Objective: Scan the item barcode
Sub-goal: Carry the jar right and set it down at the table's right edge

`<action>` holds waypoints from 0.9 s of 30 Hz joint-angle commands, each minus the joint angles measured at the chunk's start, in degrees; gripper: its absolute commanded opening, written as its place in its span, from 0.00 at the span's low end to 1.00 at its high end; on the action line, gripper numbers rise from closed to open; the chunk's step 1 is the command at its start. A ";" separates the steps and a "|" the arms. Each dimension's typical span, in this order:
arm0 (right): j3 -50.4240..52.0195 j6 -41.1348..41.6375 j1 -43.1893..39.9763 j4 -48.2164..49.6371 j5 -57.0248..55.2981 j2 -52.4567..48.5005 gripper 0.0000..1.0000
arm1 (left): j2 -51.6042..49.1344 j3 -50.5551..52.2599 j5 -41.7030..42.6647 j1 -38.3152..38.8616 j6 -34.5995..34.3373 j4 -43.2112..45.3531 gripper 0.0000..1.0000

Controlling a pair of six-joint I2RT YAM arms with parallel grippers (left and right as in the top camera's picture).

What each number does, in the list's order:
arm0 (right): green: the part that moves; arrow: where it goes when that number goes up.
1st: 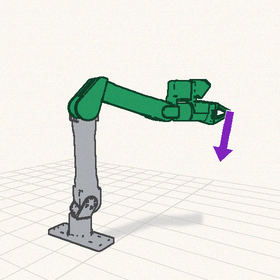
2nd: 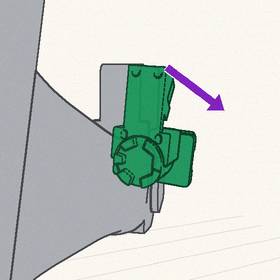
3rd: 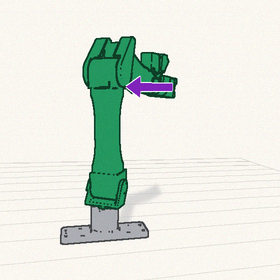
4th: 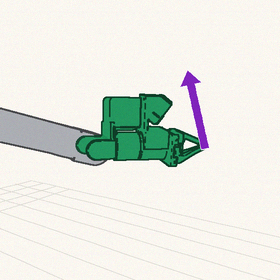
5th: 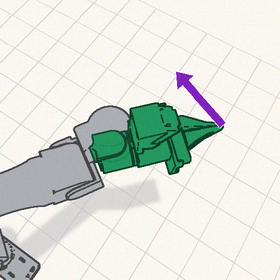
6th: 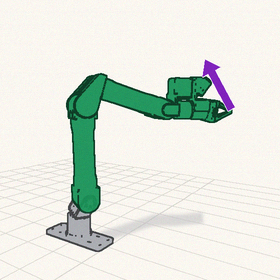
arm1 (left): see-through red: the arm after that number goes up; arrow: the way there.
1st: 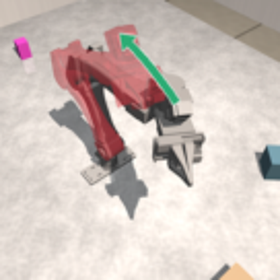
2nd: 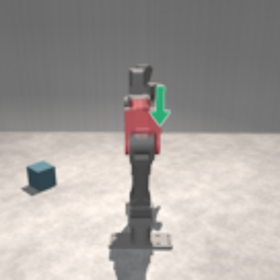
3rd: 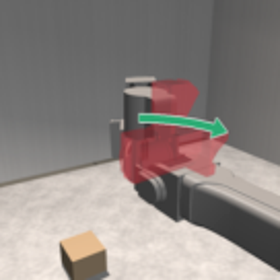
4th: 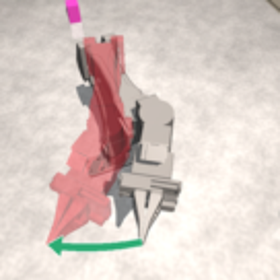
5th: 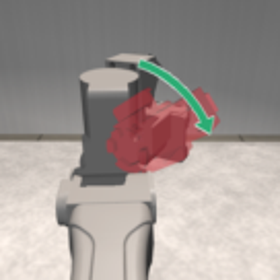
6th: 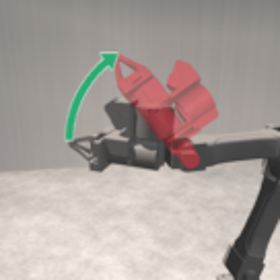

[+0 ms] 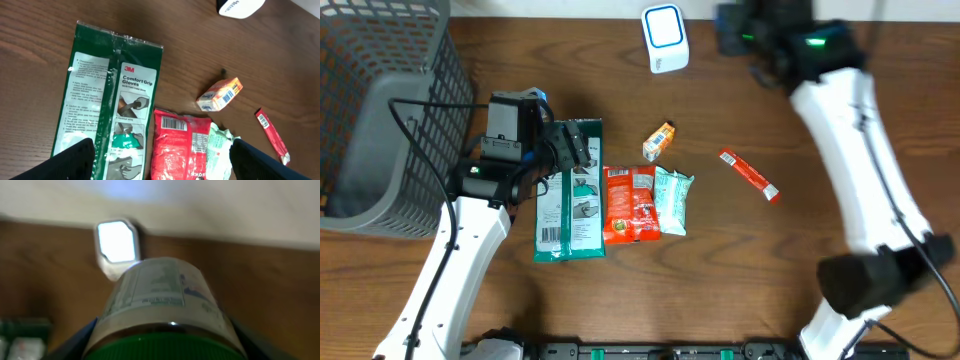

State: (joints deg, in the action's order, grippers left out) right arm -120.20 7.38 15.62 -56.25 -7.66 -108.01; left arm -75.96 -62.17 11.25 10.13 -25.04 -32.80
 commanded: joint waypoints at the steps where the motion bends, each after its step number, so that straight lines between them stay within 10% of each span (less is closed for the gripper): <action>1: 0.00 -0.57 -5.60 -8.02 -1.92 0.33 0.12 | -0.07 -0.42 -0.15 -0.20 0.96 0.00 0.86; 10: 3.89 -0.55 -22.36 -22.23 2.47 -2.38 0.13 | -0.07 -0.42 -0.15 -0.20 0.96 0.02 0.86; 27: 37.16 1.57 -44.59 6.86 13.79 -2.64 0.17 | -0.07 -0.42 -0.15 -0.20 0.96 0.02 0.86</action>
State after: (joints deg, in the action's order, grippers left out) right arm -84.27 8.40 -27.11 -51.05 3.77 -110.98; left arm -75.96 -62.17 11.25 10.13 -25.04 -32.80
